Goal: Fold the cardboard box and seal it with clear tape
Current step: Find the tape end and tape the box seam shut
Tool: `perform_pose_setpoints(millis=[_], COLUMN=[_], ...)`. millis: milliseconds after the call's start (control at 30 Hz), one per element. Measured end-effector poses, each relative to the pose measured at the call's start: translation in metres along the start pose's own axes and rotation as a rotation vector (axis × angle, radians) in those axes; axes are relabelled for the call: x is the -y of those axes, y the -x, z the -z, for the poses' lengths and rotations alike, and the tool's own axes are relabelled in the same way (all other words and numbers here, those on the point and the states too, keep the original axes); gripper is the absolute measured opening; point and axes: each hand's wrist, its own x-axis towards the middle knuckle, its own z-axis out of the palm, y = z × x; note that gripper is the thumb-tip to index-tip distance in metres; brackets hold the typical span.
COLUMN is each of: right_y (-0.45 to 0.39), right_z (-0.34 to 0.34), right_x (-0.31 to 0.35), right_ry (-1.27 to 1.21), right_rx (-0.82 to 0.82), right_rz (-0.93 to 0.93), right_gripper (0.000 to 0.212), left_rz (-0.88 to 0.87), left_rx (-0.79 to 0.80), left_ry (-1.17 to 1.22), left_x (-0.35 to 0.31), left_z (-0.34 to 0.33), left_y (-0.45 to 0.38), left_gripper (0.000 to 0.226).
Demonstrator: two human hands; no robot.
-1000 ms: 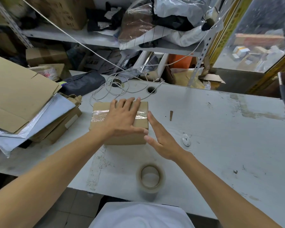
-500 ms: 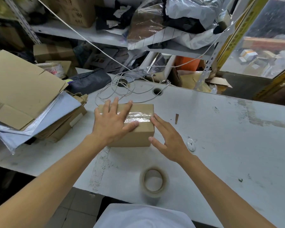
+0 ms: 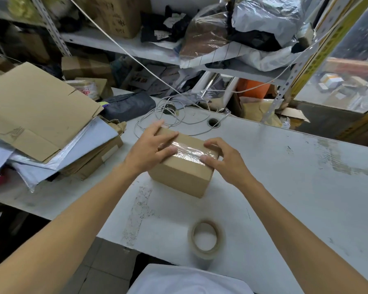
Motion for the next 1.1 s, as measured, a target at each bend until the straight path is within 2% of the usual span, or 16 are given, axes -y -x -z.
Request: perform_pose_setpoints(millis=[100,167,200,267,467,533,600,700,833,900,1100], right_y=[0.006,0.011,0.014,0.020,0.018,0.012,0.003,-0.010,-0.020,-0.022,-0.025], right_z=[-0.001,-0.001,0.000,0.001,0.015,0.015,0.015,0.016,0.013,0.011,-0.002], right_x=[-0.002,-0.002,-0.002,-0.004,-0.001,0.002,0.003,0.001,-0.009,-0.010,-0.005], right_ry=[0.012,0.016,0.016,0.018,0.040,0.075,0.035,-0.072,-0.099,-0.124,-0.199], right_rx=[-0.042,-0.061,-0.045,0.025,0.281,0.261,0.153,0.004,-0.117,-0.161,-0.301], right_rz=[0.000,-0.025,-0.055,-0.123,-0.235,-0.262,-0.263,-0.268,-0.282,-0.278,-0.291], right_gripper=[0.045,0.057,0.064,0.081,0.129,0.135,0.129,0.115,0.073,0.060,0.044], left_rz=[0.340,0.550,0.610,0.629,0.482,0.436,0.382,0.318,0.271,0.271,0.291], left_rx=[-0.238,-0.294,-0.296,-0.273,-0.082,0.017,0.098,0.132,0.102,0.104,0.066], left_ry=[0.094,0.339,0.499,0.689,0.846,0.854,0.828,0.834,0.889,0.900,0.902], left_x=[-0.013,-0.019,-0.021,-0.023,-0.048,-0.054,-0.059,-0.061,-0.058,-0.056,-0.052], left_z=[-0.013,-0.027,-0.033,-0.041,-0.050,-0.053,-0.055,-0.058,-0.063,-0.064,-0.065], left_y=[0.003,0.003,0.002,-0.003,-0.023,-0.032,-0.040,-0.046,-0.048,-0.050,-0.054], left_gripper=[0.087,0.103,0.104,0.094,0.046,0.038,0.034,0.032,0.027,0.028,0.035])
